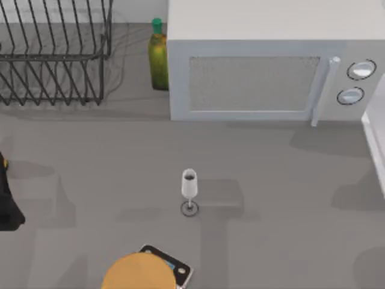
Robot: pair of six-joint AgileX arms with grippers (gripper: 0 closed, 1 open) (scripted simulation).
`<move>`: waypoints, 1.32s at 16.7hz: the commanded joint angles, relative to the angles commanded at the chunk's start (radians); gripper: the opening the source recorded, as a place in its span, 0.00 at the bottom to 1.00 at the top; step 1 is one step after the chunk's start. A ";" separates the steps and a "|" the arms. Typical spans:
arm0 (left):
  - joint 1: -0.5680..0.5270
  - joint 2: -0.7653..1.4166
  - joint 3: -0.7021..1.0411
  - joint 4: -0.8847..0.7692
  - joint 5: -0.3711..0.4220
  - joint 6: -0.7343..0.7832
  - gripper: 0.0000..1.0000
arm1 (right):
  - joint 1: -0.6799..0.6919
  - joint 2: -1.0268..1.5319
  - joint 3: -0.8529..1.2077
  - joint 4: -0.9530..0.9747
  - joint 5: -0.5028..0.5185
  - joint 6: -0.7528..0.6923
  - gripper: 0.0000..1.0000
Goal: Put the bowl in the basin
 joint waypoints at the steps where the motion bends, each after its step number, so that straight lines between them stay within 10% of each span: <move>1: 0.000 0.000 0.000 0.000 0.000 0.000 1.00 | -0.001 0.062 -0.008 0.074 0.000 -0.001 0.00; 8: 0.000 0.000 0.000 0.000 0.000 0.000 1.00 | 0.001 0.438 -0.072 0.536 0.013 -0.004 0.00; 15: 0.000 0.000 0.000 0.000 0.000 0.000 1.00 | 0.003 0.496 -0.084 0.596 0.017 -0.003 0.00; 22: 0.000 0.000 0.000 0.000 0.000 0.000 1.00 | 0.003 0.496 -0.084 0.596 0.017 -0.003 0.53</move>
